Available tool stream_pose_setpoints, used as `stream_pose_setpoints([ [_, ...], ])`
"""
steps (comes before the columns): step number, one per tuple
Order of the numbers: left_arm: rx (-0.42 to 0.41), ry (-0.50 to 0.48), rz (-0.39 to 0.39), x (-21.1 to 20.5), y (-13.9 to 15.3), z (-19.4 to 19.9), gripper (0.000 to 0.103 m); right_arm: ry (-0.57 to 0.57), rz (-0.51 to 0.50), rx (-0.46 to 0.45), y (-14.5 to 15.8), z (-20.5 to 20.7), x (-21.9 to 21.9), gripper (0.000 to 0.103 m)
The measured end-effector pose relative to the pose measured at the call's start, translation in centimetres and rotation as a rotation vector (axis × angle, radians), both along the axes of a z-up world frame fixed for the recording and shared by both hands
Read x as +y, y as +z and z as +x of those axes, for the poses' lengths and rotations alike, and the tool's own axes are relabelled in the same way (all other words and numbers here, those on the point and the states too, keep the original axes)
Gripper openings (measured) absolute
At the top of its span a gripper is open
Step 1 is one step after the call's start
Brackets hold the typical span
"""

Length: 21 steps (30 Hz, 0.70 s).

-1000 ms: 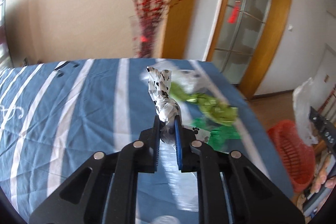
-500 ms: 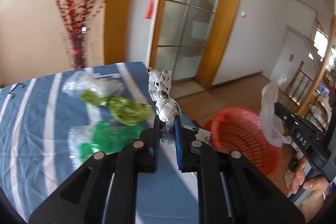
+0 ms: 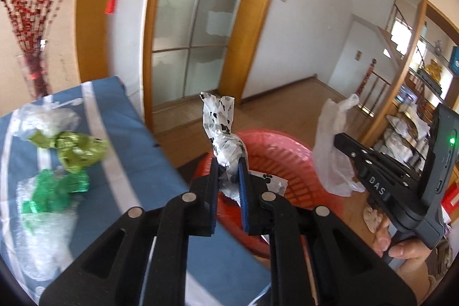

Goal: Collect trash
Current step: 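Carry the patterned bag and clear bag over the basket with both grippers, then open both grippers to drop the two bags into the basket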

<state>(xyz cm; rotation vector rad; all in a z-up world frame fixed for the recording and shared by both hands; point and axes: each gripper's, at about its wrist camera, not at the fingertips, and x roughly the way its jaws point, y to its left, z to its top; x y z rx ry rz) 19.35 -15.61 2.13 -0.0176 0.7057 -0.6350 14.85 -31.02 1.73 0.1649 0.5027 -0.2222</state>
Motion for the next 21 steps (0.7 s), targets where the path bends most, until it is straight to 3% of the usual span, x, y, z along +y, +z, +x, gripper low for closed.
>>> stream_pose_setpoints([
  [17,0.102,-0.111,0.058,-6.6,-4.9,1.8,0.016,-0.010,0.117,0.030,-2.0,1.0,-3.9,0.003],
  [21,0.115,-0.104,0.074,-7.0,-5.5,2.1,0.024,-0.023,0.128,0.041,-2.4,1.1,-4.4,0.005],
])
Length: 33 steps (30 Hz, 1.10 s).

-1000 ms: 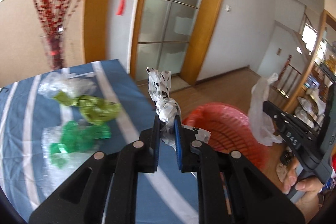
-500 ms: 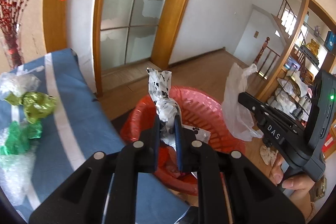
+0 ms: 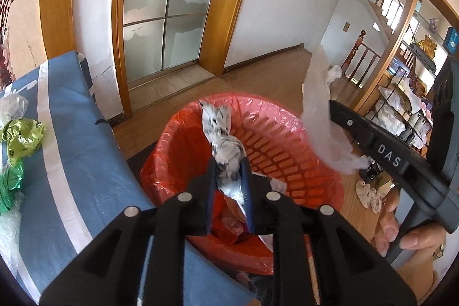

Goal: Collect trash
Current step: 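Open both grippers to drop the two bags into the basket, then return to the table and grasp the green bag with the right gripper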

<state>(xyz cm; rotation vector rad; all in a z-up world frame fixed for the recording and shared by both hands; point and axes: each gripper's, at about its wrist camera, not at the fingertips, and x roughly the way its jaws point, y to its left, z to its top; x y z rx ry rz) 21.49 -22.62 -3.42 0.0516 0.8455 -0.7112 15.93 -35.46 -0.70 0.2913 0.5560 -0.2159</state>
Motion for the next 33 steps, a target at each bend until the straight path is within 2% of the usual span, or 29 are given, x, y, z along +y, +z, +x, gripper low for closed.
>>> stream_pose_setpoints([
  [1,0.004,0.003,0.000,0.0,-0.1,0.2,0.030,-0.001,0.001,0.003,-0.1,0.0,-0.1,0.009],
  [2,0.007,0.007,-0.002,0.2,-0.2,0.2,0.032,-0.003,0.008,0.004,-0.2,-0.1,-0.2,0.017],
  [4,0.009,0.017,0.002,0.5,-0.5,0.3,0.035,-0.007,0.019,0.000,-0.3,-0.2,-0.4,0.033],
  [5,0.012,0.021,0.005,0.6,-0.5,0.3,0.035,-0.014,0.017,-0.005,-0.3,-0.4,-0.5,0.035],
  [11,0.000,0.073,0.007,2.7,-0.6,0.2,0.035,-0.030,-0.003,0.005,-0.2,-0.9,-0.6,0.035],
  [15,-0.044,0.136,0.019,5.4,0.1,-0.3,0.041,-0.015,-0.045,0.011,0.2,-1.0,0.5,0.035],
  [19,-0.090,0.200,0.035,9.0,1.0,-1.3,0.042,0.024,-0.082,0.014,0.5,-0.6,2.7,0.035],
  [24,-0.137,0.315,0.032,14.9,2.4,-1.6,0.044,0.141,-0.102,0.014,0.7,0.8,7.5,0.035],
  [29,-0.199,0.458,0.062,21.8,3.4,-1.7,0.047,0.278,-0.102,0.015,0.7,2.8,13.3,0.035],
  [33,-0.212,0.569,0.077,26.8,3.6,-1.6,0.049,0.392,-0.089,0.028,0.4,4.8,18.5,0.035],
])
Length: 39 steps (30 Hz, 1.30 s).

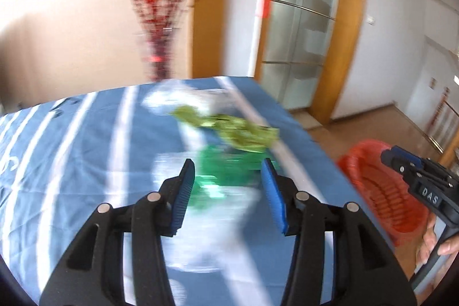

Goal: Collect trash
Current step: 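Return to the table and grasp the green bag with the right gripper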

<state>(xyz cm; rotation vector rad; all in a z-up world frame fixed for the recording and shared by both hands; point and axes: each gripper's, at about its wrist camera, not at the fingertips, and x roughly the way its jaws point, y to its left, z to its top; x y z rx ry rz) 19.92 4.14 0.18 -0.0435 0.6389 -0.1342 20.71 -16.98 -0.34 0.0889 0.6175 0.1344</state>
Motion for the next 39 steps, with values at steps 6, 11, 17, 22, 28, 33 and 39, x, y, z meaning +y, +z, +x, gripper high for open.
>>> stream_pose_setpoints([
  [6,0.016,0.120,-0.005,6.4,-0.5,0.2,0.049,0.121,0.015,0.054,-1.4,3.7,7.6,0.035],
  [11,0.027,0.168,-0.017,9.3,-1.1,0.1,0.049,0.147,-0.008,0.084,-2.4,6.5,12.4,0.035],
  [17,0.038,0.186,-0.044,10.8,-1.9,-0.2,0.049,0.128,-0.025,0.202,-4.9,8.7,14.6,0.035],
  [22,0.047,0.183,-0.050,11.0,-2.3,-0.3,0.049,0.123,-0.059,0.191,-5.3,8.2,15.1,0.037],
  [28,0.050,0.175,-0.055,10.8,-2.5,-0.4,0.049,0.088,-0.057,0.209,-6.0,8.6,15.1,0.046],
  [33,0.061,0.172,-0.070,10.9,-2.7,-0.5,0.049,0.116,-0.036,0.232,-6.3,9.2,15.4,0.034],
  [39,0.064,0.158,-0.065,10.5,-2.8,-0.6,0.049,0.139,-0.044,0.148,-4.9,7.9,15.3,0.024],
])
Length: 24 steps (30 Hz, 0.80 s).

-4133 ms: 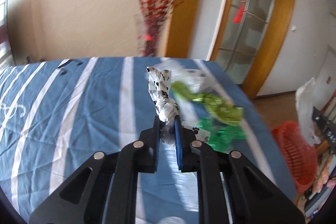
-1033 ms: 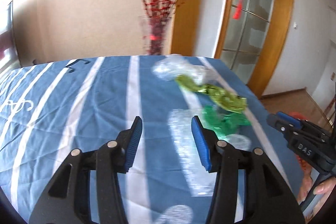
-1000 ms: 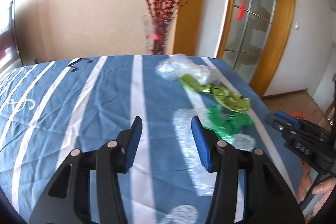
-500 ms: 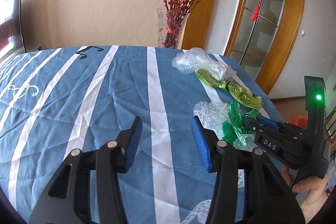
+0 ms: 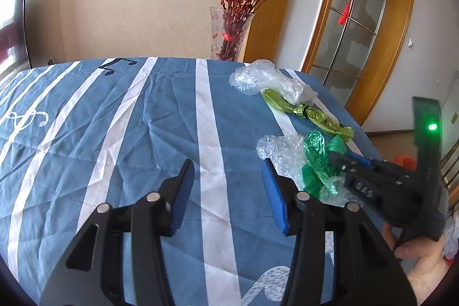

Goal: Collect trash
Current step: 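Return to the table and grasp the green bag with the right gripper, then lift the green bag toward the basket while the left gripper grasps the bubble wrap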

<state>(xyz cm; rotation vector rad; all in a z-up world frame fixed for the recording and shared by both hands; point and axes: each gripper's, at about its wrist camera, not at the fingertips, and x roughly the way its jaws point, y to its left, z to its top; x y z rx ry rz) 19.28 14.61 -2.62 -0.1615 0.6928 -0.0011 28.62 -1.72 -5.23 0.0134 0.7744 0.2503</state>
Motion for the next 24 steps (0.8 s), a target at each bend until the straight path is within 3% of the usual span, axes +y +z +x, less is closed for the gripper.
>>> stream_pose_setpoints([
  [11,0.018,-0.064,-0.011,-2.5,0.1,0.9,0.049,-0.049,0.106,-0.109,4.4,-1.2,-3.7,0.024],
  [18,0.016,-0.117,0.009,-4.7,0.3,1.0,0.049,-0.076,0.087,-0.109,3.9,-1.3,-6.0,0.026],
  [21,0.016,-0.123,0.013,-4.9,0.3,1.0,0.049,-0.102,0.062,-0.112,3.4,-1.3,-6.7,0.032],
  [22,0.016,-0.125,0.014,-5.0,0.3,1.1,0.049,-0.105,0.050,-0.107,3.3,-1.2,-6.9,0.039],
  [24,0.016,-0.125,0.017,-5.0,0.3,1.0,0.049,-0.115,0.035,-0.104,3.2,-1.2,-7.1,0.040],
])
